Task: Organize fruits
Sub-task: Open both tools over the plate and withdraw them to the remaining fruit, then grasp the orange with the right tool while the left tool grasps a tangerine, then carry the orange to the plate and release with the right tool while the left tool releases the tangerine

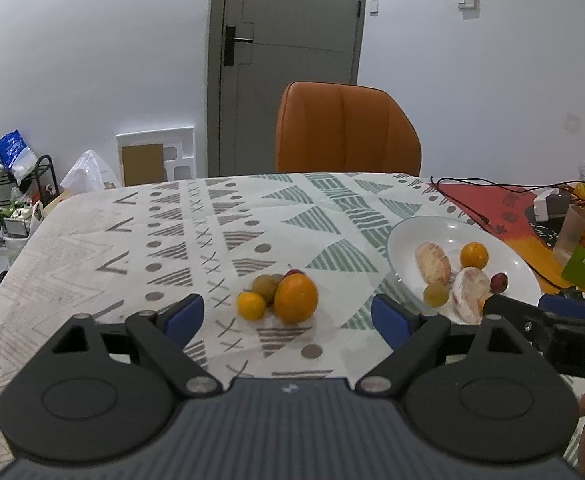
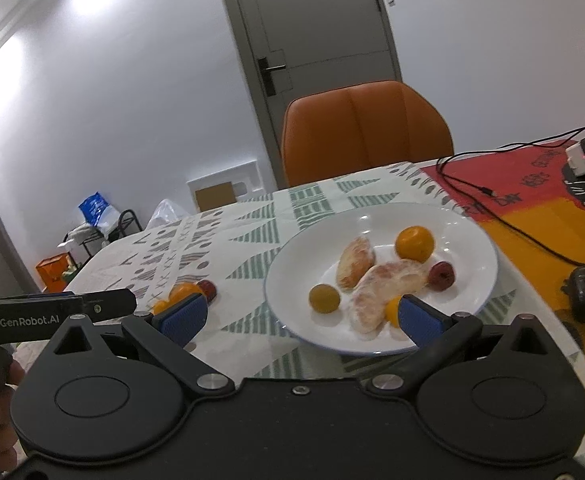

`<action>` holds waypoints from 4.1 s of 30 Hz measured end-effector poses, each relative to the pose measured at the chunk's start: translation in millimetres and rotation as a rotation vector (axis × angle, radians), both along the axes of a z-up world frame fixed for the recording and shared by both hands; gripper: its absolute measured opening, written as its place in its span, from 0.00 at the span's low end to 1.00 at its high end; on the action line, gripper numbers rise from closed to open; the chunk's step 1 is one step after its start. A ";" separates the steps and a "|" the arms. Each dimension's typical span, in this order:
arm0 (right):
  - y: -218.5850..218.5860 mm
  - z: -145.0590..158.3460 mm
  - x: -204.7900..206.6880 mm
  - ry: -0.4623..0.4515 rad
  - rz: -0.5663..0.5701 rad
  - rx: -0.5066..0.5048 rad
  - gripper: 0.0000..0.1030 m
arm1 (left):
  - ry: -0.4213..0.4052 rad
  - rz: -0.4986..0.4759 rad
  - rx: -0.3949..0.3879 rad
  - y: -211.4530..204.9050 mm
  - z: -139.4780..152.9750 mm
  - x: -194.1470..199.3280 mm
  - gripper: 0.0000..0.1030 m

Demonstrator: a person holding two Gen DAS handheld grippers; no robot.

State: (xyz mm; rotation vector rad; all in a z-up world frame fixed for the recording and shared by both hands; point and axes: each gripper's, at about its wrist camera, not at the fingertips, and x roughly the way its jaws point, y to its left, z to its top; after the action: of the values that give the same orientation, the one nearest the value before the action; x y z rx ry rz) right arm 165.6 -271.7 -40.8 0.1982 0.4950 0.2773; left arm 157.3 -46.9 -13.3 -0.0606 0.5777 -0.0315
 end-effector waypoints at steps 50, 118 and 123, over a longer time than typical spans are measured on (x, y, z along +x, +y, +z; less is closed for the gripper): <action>75.2 -22.5 63.0 0.117 0.246 0.023 0.58 | 0.148 0.044 -0.188 53.5 -52.0 64.4 0.37; -5.6 8.8 31.6 0.002 0.062 0.026 0.12 | 0.118 0.002 -0.161 8.1 -36.4 45.0 0.21; -12.1 3.6 30.3 0.011 0.052 0.021 0.12 | 0.120 -0.014 -0.162 -1.0 -36.0 44.6 0.21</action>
State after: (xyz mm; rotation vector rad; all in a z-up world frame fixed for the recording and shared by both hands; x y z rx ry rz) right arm 195.9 -283.8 -37.2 0.2079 0.5086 0.3327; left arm 201.9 -47.8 -49.2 -0.2169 0.6951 -0.0889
